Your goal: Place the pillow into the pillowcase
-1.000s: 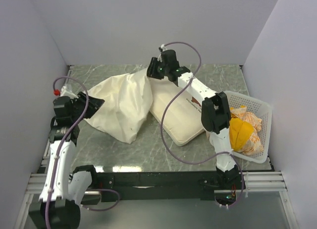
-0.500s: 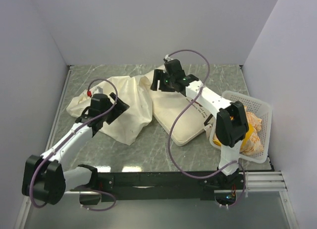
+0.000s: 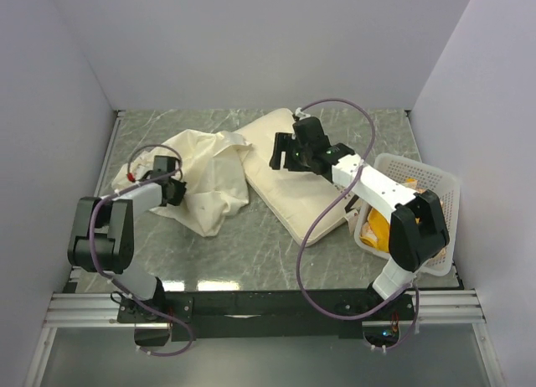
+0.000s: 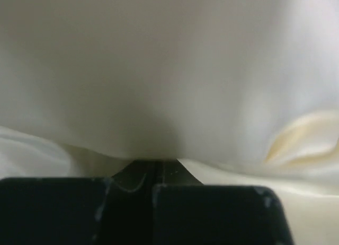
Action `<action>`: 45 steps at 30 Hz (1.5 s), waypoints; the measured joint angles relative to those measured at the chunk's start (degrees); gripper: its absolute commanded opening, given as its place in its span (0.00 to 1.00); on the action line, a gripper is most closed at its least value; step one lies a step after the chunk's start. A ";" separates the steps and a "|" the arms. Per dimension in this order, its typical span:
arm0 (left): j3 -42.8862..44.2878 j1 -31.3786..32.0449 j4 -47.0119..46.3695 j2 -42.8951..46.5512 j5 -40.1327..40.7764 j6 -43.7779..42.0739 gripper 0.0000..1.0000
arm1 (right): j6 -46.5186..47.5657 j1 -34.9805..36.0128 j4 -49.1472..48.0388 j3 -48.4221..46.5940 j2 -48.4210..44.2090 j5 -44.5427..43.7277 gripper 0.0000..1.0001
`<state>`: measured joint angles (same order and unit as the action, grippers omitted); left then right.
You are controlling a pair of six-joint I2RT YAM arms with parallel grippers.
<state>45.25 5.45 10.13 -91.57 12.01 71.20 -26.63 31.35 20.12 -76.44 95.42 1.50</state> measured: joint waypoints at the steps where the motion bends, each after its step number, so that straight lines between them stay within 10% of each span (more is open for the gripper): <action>1: 0.48 -2.01 0.09 -0.33 0.33 0.11 0.01 | 0.15 0.00 0.02 0.42 -0.31 -0.02 0.81; 10: -1.14 -18.47 4.50 3.37 0.79 -0.35 0.04 | 3.34 1.66 0.07 0.66 0.44 -2.21 0.98; 14: -1.29 -16.96 4.44 5.88 -1.11 -2.78 0.72 | 4.20 4.59 0.55 -0.31 4.00 -5.31 0.99; 20: -2.29 -13.99 5.22 16.96 -0.66 -7.17 0.99 | 1.46 6.19 0.68 5.60 1.09 -10.23 1.00; 30: 9.84 -1.97 8.52 24.79 4.22 -19.82 0.99 | -10.60 5.88 3.65 11.58 -19.10 -18.34 1.00; 45: 35.78 31.80 7.39 -15.12 -8.15 -35.01 0.99 | -35.98 5.88 16.41 30.25 -36.09 -24.37 1.00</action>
<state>81.03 37.26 17.52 -106.69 3.86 36.18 -62.61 37.23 36.53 -46.19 59.33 -22.87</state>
